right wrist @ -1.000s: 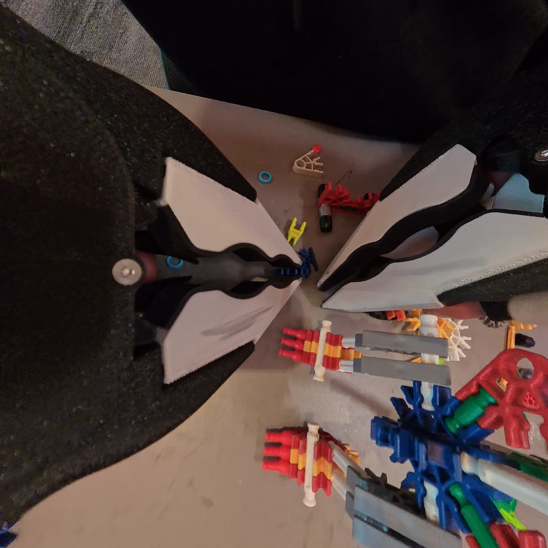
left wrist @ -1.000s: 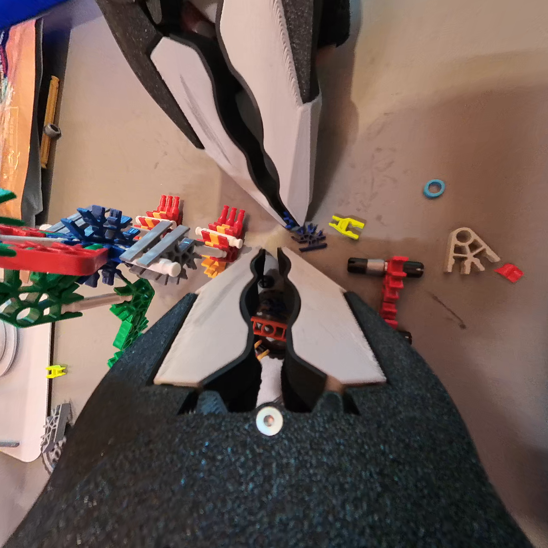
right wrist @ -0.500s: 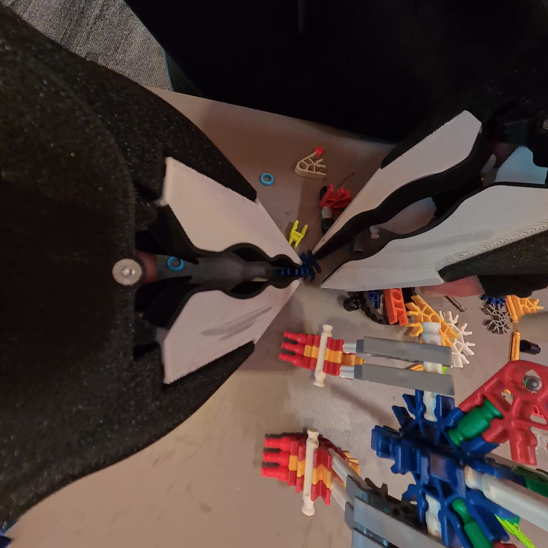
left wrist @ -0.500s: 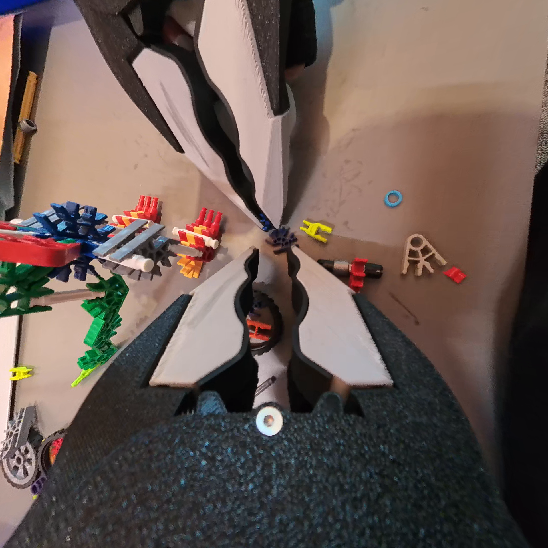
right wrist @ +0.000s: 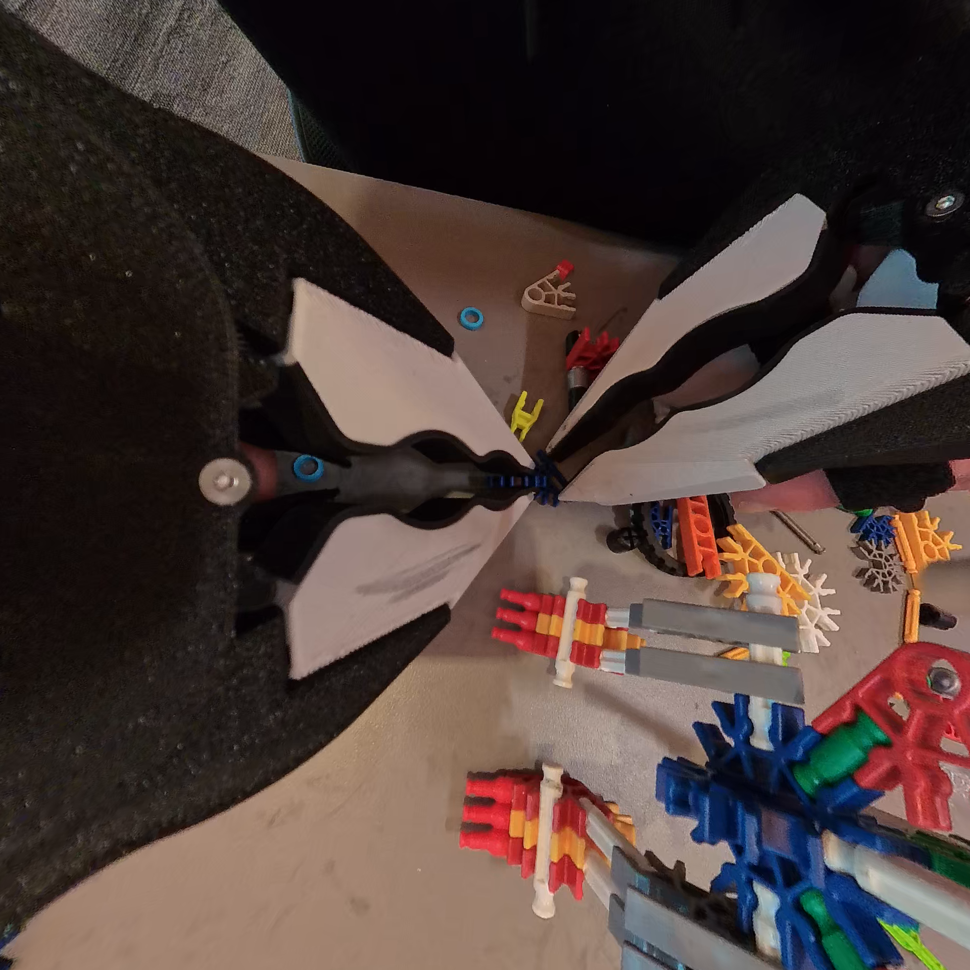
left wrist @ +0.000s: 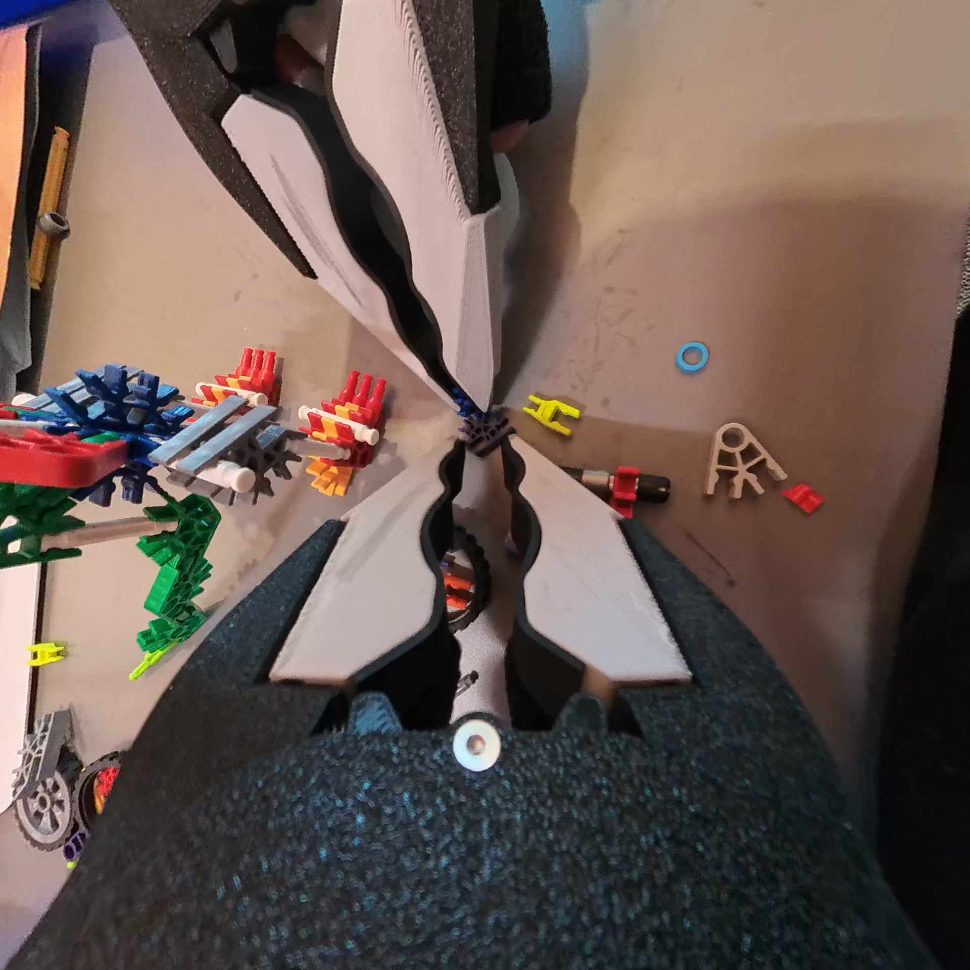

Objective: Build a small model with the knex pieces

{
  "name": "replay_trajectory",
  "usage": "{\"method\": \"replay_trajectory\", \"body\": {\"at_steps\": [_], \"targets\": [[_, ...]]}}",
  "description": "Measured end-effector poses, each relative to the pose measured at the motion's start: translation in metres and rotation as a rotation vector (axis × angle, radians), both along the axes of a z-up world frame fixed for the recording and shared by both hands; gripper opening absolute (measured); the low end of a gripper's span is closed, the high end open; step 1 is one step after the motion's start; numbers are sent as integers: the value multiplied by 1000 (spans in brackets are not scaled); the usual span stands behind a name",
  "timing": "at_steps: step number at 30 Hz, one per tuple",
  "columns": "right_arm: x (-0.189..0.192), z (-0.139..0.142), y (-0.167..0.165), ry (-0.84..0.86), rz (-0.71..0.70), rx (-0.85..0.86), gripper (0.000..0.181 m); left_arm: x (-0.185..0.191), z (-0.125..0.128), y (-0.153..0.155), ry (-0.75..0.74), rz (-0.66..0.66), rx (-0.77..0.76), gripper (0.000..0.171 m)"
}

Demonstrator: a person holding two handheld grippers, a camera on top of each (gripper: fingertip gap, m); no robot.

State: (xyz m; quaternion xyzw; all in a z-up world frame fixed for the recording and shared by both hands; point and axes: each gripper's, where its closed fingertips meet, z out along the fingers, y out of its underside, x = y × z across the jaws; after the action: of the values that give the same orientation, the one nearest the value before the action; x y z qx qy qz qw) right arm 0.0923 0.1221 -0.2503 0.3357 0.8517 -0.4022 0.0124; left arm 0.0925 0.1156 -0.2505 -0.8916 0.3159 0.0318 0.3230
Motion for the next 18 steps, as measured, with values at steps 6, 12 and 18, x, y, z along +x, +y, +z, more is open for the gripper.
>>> {"method": "replay_trajectory", "body": {"at_steps": [6, 12, 18], "targets": [[0, 0, 0, 4, -1, 1, 3, -2, 0, 0, 23, -31, 4, 11], [-2, 0, 0, 10, -7, 3, 3, 3, 0, 4, -6, -72, -15, 13], [0, 0, 1, 5, -1, 4, 3, -4, 1, 2, 3, -48, -5, 14]]}}
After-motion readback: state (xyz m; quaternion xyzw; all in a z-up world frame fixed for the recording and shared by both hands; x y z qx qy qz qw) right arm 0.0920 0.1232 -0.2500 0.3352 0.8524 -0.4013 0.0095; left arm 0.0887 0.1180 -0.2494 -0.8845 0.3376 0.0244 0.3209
